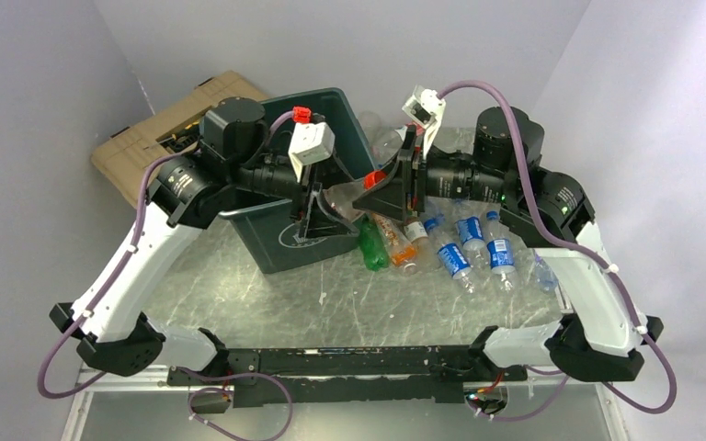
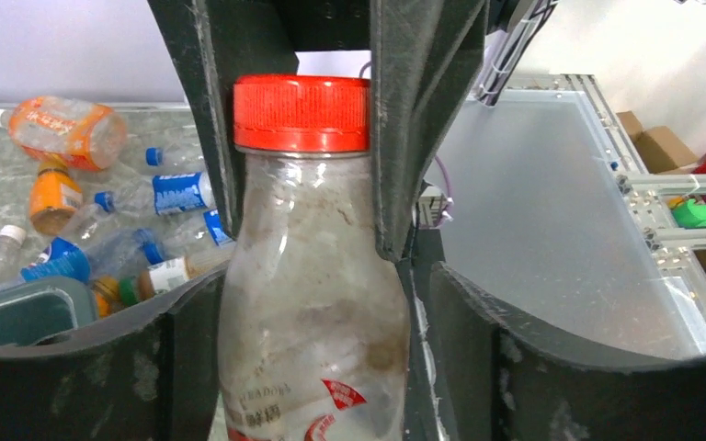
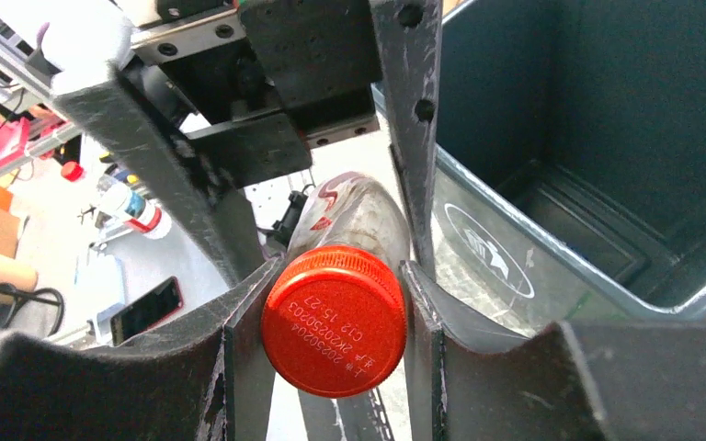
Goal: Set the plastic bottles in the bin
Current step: Pick up the plastic bottle at the center of the board, then place the plastic bottle in the trash bin.
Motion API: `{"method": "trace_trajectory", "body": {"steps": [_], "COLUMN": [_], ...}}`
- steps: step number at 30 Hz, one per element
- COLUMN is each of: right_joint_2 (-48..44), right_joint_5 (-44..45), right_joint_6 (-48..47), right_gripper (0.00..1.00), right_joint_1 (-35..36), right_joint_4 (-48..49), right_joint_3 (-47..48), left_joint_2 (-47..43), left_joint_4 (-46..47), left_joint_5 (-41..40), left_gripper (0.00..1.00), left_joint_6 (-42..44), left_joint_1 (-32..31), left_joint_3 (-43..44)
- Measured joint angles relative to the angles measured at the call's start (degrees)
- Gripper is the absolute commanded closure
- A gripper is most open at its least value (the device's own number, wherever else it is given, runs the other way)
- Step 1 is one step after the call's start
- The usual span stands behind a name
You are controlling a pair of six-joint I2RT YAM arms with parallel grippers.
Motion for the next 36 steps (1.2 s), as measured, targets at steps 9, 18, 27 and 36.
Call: {"method": "trace_trajectory", "body": {"steps": [9,18,27,36], "right_joint_2": [-0.61,-19.34,-45.51,-46.95], "right_joint_5": [-0.76,9.44,28.85,43.19], "right_joint_6": [0.7,1.6,3.48,10.45], "right_gripper": [0.2,0.0,0.01,0.02], "right_joint_1": [-0.04,-0.04,-0.04,-0.04], "right_joint_4": [1.16,13.07,29.16,28.3], "right_joint_3": [-0.7,-19.8,-49.22,-64.59], "left_joint_2": [0.61,-3.89,-4.61,3.87], "left_joint_4": [0.7,10.78,23.8,26.23], "left_joint_5": [0.55,-6.64,-37.62,-55.6], "left_gripper": [1.0,1.0,1.0,1.0], "left_joint_6": [-1.44,-4.39,-13.79,-18.43], "left_joint_1": [-0.02,0.2,9.29,18.82], "left_joint_3": [0.0,-8.79,-10.36,-8.79]}}
